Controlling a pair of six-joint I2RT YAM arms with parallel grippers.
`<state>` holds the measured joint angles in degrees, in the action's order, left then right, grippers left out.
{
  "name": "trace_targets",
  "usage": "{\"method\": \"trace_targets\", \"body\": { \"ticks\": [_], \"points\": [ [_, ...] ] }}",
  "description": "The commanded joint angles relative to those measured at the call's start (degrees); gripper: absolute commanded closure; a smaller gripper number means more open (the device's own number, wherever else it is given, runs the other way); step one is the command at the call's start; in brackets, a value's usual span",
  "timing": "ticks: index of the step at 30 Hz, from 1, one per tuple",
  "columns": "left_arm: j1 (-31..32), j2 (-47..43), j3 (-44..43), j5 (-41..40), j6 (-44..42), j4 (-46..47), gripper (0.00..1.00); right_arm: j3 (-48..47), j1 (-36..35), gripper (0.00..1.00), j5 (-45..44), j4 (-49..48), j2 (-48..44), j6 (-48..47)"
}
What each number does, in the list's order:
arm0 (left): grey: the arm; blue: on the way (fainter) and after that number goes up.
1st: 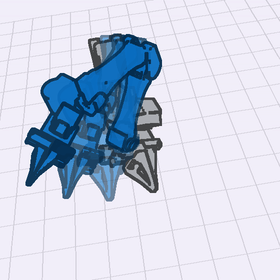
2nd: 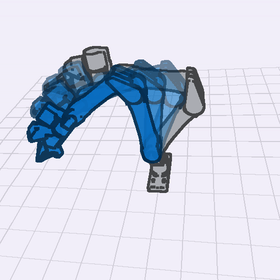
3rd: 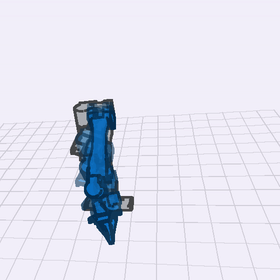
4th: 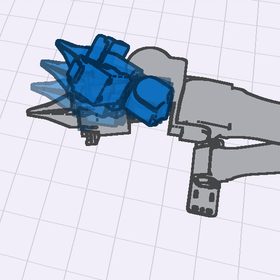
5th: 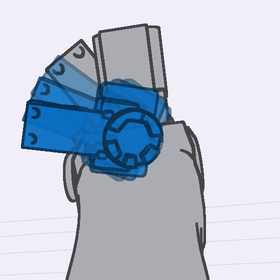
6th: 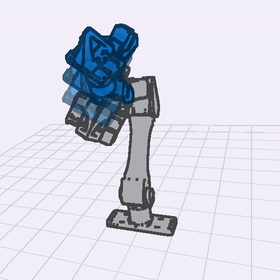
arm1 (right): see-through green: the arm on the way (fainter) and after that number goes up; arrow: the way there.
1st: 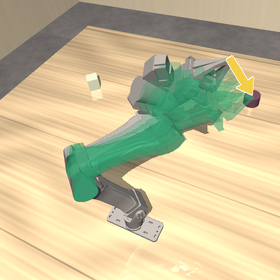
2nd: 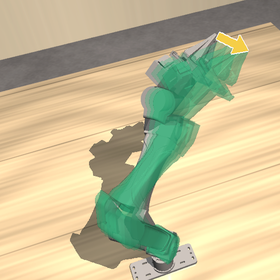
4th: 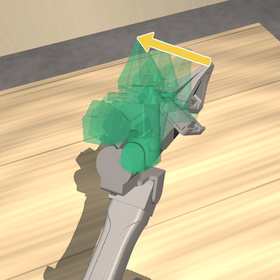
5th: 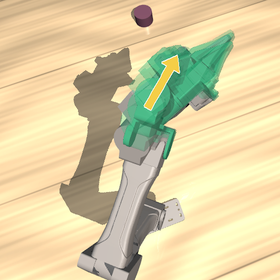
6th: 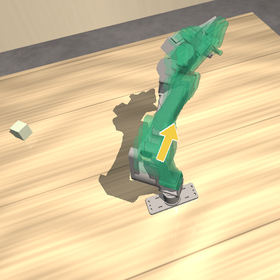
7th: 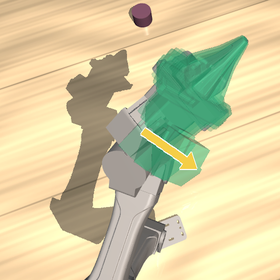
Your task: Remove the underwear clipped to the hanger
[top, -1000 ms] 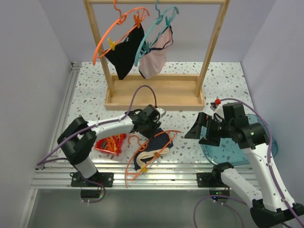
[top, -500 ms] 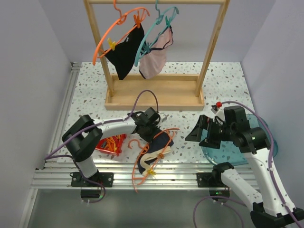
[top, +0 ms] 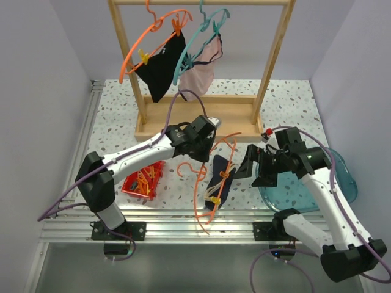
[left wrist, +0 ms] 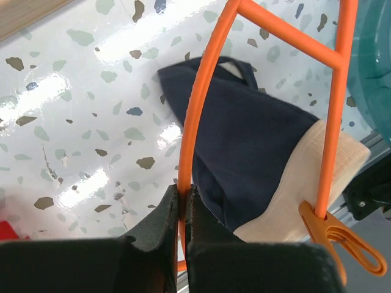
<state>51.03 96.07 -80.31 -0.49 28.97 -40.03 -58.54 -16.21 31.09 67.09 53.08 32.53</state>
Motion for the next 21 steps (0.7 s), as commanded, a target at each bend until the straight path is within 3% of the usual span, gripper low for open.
{"method": "trace_targets", "body": {
  "ticks": [1, 21],
  "points": [
    [1.2, -0.5, -2.1, -1.4, 2.3, -4.5, 1.0, -0.8, -0.6, 0.04, 2.2, -3.9, 1.7, -1.0],
    [4.3, 1.7, -4.3, 0.2, 5.3, -3.1, 1.0, -0.9, -16.8, 0.01, -6.7, -12.3, 13.5, 10.6]
  ]
}}
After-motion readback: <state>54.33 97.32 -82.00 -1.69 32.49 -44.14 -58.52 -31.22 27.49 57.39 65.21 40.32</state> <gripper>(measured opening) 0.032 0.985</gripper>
